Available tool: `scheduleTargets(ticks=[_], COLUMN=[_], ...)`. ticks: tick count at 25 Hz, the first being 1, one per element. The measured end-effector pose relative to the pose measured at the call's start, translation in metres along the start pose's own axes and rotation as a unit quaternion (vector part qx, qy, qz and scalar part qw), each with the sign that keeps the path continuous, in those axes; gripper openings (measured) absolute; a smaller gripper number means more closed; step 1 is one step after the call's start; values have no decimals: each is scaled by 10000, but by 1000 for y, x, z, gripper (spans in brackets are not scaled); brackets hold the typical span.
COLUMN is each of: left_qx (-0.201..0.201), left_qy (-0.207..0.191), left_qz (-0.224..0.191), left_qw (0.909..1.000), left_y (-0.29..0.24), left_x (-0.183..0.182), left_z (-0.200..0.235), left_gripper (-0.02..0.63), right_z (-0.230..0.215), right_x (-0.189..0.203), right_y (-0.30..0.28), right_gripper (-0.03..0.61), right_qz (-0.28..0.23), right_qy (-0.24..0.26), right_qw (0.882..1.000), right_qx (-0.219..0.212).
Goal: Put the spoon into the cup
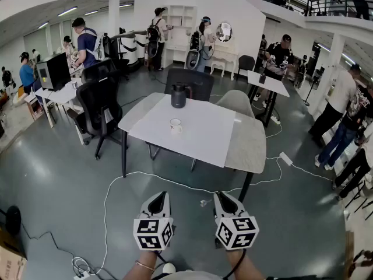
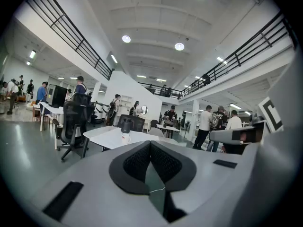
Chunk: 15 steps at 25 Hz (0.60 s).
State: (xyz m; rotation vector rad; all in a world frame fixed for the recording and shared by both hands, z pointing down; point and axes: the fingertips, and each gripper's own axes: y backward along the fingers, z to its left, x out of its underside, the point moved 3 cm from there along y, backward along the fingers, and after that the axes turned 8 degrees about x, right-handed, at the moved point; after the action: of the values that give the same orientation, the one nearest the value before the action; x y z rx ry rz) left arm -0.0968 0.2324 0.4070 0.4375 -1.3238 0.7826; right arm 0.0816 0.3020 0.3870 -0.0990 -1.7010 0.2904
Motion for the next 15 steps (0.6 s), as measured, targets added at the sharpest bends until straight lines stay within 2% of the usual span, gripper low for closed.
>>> scheduleTargets(ticks=[15], left_qx=[80], left_qy=[-47], left_qz=[91], left_qw=[9999], left_y=[-11], left_x=[-6], left_z=[36], left_gripper=[18], right_z=[25], right_x=[-2], right_y=[-35], right_gripper=[61], right_qz=[39], right_qy=[-238], right_qw=[9997], right_qx=[-36])
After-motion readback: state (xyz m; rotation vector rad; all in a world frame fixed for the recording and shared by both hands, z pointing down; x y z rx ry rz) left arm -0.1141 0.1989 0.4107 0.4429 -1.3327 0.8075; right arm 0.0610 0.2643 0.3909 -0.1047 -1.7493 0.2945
